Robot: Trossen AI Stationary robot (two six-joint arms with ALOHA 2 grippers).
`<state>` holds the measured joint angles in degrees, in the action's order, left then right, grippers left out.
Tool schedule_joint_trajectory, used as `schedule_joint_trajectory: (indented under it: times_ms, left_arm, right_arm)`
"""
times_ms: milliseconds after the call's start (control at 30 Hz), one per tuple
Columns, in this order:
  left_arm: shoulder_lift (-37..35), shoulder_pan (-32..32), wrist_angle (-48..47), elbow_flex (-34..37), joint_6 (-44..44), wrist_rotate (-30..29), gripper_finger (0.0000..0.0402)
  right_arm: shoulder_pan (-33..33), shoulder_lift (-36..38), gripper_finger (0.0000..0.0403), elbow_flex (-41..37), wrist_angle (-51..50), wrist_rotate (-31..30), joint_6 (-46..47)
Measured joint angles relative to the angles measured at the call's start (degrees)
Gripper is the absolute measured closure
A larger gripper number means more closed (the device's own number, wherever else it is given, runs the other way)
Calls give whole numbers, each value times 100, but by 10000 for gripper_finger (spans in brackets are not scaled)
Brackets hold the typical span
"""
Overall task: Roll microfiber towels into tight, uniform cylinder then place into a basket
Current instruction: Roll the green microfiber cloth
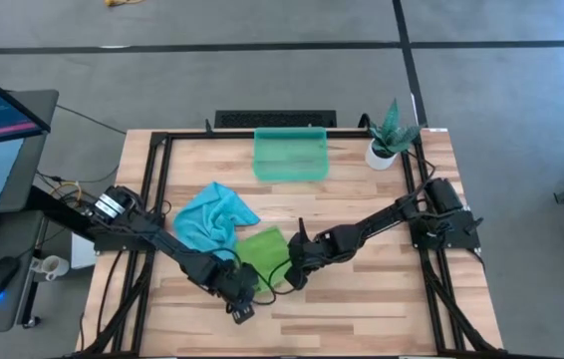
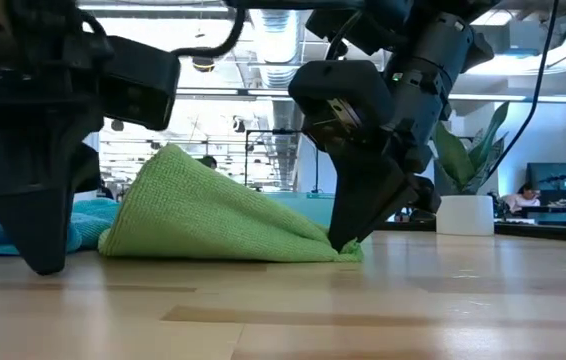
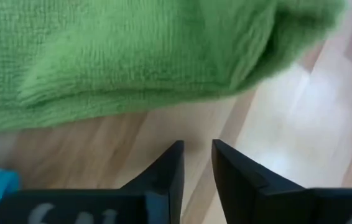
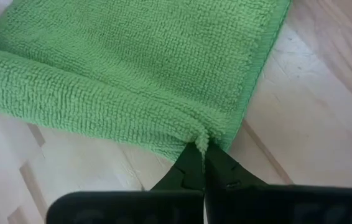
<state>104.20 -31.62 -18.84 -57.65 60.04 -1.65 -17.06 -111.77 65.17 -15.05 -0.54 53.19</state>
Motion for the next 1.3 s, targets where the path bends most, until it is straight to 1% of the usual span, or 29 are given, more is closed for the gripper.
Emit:
schedule_joint_trajectory:
  times_ms: [100,167,233,300,400,500,567,633,767,867,967,1133,1200,1300]
  left_arm:
    - [-32,-136,-29,0,-249,-198,325]
    - [-72,-304,-17,0,-319,-437,329]
    - [-186,-517,-33,-33,-407,-830,334]
    - [-340,-749,11,-120,-599,-1429,338]
    - [-505,-1111,113,-311,-1322,-2660,342]
    - [-500,-1358,686,-391,-2157,-3876,343]
    - [-407,-1369,1125,-400,-2631,-4226,343]
    - [-287,-1246,1264,-398,-2840,-4286,343]
    - [53,-886,1340,-393,-2878,-4278,343]
    - [269,-634,1325,-391,-2870,-4194,343]
    - [374,-456,1151,-391,-2637,-4044,343]
    - [376,-398,687,-391,-2070,-3768,343]
    - [376,-434,572,-392,-1966,-3731,343]
    - [376,-445,350,-391,-1836,-3523,343]
  right_arm:
    - [0,0,393,0,9,2,-53]
    - [0,-2,391,0,11,4,-72]
    - [0,-5,391,0,31,20,-97]
    - [0,-7,394,0,32,20,-106]
    - [0,-9,395,2,49,20,-111]
    - [0,-9,392,2,52,20,-111]
    - [-2,-9,391,2,50,22,-111]
    - [-3,-9,392,2,52,22,-111]
    - [-4,-9,396,2,54,22,-146]
    - [-2,-9,393,4,53,24,-210]
    - [-2,-9,391,7,53,24,-216]
    - [-3,-9,395,7,53,25,-225]
    - [-4,-9,395,9,53,25,-223]
    - [-3,-9,391,9,53,24,-223]
